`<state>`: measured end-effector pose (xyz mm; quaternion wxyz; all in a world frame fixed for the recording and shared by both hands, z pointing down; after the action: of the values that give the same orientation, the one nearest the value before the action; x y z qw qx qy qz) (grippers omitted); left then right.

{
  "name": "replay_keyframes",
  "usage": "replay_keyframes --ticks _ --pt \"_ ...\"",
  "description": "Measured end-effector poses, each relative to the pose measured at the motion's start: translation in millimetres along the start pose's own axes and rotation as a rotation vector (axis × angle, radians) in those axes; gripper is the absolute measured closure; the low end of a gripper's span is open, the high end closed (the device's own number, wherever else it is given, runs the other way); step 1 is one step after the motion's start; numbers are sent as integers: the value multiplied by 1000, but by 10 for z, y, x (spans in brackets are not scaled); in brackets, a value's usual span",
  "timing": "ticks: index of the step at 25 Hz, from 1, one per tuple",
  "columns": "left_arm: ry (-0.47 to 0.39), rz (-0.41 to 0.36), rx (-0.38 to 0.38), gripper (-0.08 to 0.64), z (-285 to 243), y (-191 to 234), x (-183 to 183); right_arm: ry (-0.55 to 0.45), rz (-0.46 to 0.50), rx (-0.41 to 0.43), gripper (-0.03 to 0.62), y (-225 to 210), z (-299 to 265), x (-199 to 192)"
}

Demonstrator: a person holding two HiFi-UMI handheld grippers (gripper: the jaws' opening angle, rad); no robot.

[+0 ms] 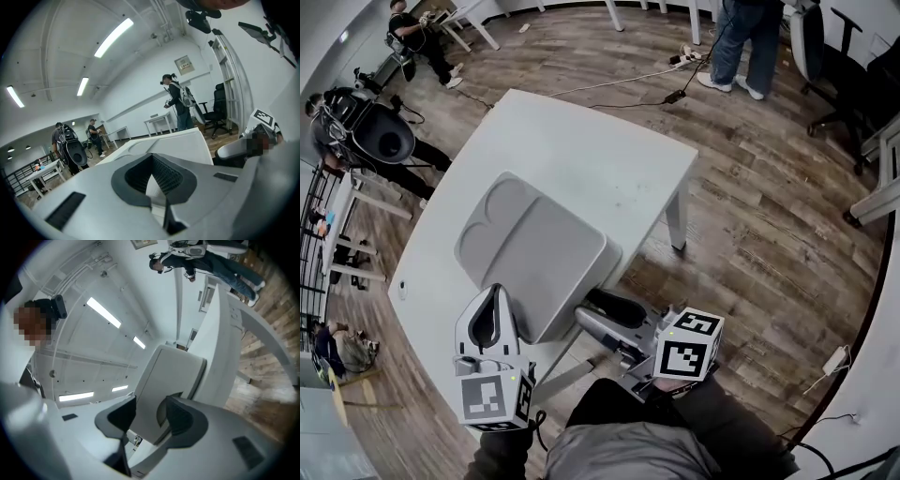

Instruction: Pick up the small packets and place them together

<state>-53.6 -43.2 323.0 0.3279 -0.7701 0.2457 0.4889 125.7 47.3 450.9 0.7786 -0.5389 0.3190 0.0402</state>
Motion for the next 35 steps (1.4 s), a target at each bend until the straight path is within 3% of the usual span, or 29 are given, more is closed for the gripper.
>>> replay_keyframes --ticks 6,10,12,14,27,30,33,34,35 --pt "50 23 -20 560 -60 0 -67 -26 -102 85 402 -110 -29 -39" --pt "73 -10 -45 560 -95 -25 -150 -61 -174 126 403 -166 -40 -48" --pt "79 -25 -48 560 -113 -35 -137 -65 -173 111 423 -188 -45 -57" --pt "83 -27 -53 560 -113 -38 -133 -65 -165 88 502 -202 -37 -90" --pt "77 -14 -49 560 -117 -16 -135 -114 -216 64 579 -174 80 -171" --pt "79 -12 -46 560 -118 -17 -135 -103 -191 43 579 -141 134 -167" --pt "77 -6 -46 560 -128 -21 -143 -42 -101 -24 569 -59 137 -116" --pt "78 -5 -47 560 -130 -25 -148 -16 -80 -50 529 -19 135 -106" --pt "81 -7 -51 560 -129 -29 -154 3 -75 -76 434 17 136 -102"
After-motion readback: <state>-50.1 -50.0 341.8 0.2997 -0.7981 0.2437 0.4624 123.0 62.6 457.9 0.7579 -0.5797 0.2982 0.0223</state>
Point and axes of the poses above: the fingertips, and each gripper's own axes: z backward along the fingers, y to its left, x out of its top, the point moved 10 cm from there along z, backward along the fingers, and after that the axes turned 6 degrees about z, right-handed, at the moved point
